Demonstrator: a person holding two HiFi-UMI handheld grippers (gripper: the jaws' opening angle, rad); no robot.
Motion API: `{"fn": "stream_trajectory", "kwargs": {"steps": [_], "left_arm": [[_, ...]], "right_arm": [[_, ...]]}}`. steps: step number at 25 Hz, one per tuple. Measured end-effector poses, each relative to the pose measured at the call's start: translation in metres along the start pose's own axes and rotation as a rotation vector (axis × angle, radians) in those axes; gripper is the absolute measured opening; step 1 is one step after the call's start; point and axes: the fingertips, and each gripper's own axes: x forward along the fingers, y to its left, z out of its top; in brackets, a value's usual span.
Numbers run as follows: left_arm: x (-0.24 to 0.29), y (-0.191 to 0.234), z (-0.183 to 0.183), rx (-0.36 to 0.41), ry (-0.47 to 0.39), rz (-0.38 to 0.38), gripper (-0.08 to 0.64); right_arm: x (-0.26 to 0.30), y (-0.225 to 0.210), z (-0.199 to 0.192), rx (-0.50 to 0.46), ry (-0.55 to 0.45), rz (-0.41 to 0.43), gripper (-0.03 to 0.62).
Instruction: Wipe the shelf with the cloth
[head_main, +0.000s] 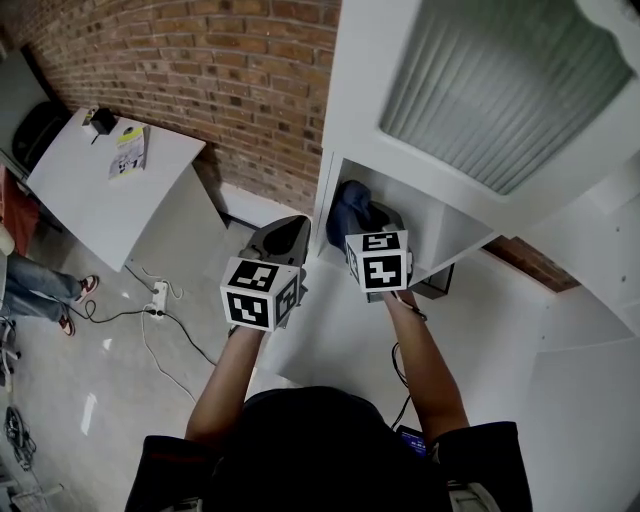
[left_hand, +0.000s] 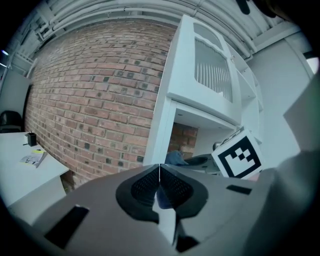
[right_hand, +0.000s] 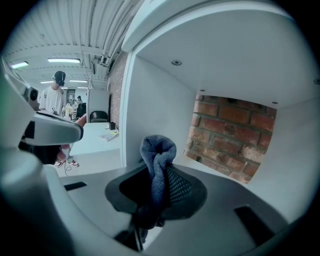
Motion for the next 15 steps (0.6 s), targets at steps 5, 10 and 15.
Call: {"fn": "stream_trajectory", "kwargs": {"steps": [5,10,15], "left_arm": [[-0.007,0.007,-0.005,-0.008,0.006,0.027,0.017],[-0.011,0.014,-0.009,-0.021,0.009,0.050,0.017],[-0.016,0.021,-0.013,-0.034,0.009,0.068,0.017]], "right_arm": [[0.011,0.007,-0.006,-0.033,0.020,-0.011,0.084],[0.020,0.013,-0.009,-0.106,0.051,-0.035,0.084],[0.030,0.014,-0.014,-0.171,0.083,-0.058,0.084]]}}
